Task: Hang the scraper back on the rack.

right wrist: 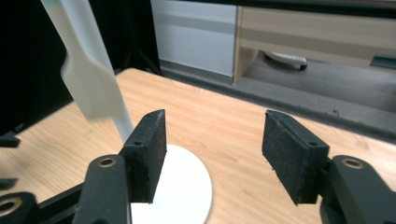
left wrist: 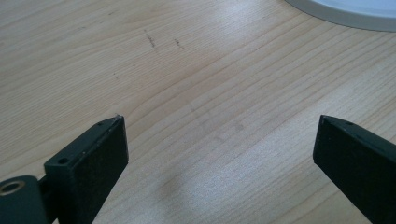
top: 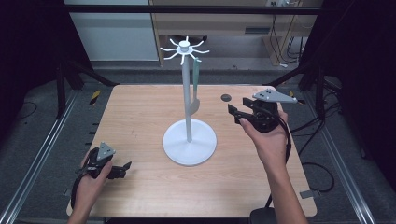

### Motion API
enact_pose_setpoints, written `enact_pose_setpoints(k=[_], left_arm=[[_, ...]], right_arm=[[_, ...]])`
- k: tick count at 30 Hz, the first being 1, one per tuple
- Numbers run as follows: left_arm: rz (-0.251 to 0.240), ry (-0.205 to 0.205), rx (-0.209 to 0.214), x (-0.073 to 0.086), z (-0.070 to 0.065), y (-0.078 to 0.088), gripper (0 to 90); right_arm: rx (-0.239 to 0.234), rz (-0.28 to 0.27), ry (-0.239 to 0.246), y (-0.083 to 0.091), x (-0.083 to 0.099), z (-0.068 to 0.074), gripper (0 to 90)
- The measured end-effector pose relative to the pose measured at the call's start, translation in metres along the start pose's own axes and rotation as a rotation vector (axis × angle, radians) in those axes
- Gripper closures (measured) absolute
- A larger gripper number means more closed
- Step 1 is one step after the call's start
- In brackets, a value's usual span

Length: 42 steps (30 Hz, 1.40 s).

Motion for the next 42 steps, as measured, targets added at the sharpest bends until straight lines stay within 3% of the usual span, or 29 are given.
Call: enact_pose_setpoints(k=[7,9,14,25,38,42], left_arm=[[0.01,-0.008,0.002,0.001,-0.001,-0.001,3.0],[0.011,-0.008,0.003,0.001,-0.001,-0.001,2.9],[0.013,-0.01,0.004,0.001,-0.002,-0.001,3.0],[0.014,-0.01,0.005,0.002,-0.002,-0.001,3.0],[0.013,-0.01,0.006,0.002,-0.002,-0.002,3.0],[0.015,-0.012,0.008,0.002,-0.002,-0.002,3.0]], right_arm=[[0.051,0.017,-0.037,-0.007,0.028,-0.023,32.5],[0.084,0.028,-0.05,-0.012,0.042,-0.033,26.9],[0.104,0.041,-0.071,-0.018,0.059,-0.044,21.2],[0.143,0.081,-0.102,-0.033,0.088,-0.059,18.0],[0.184,0.173,-0.144,-0.052,0.122,-0.079,13.9],[0.2,0.207,-0.133,-0.054,0.129,-0.083,12.6]])
Point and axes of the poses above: each handheld gripper's, and its own axes: y roughly backward along the jaws, x roughly out of its underside, z roughly to its left, the point moved 10 cm from there along -y, roughly forward along the jaws, and after that the axes turned 15 degrees about -y, right-handed, at the moved point
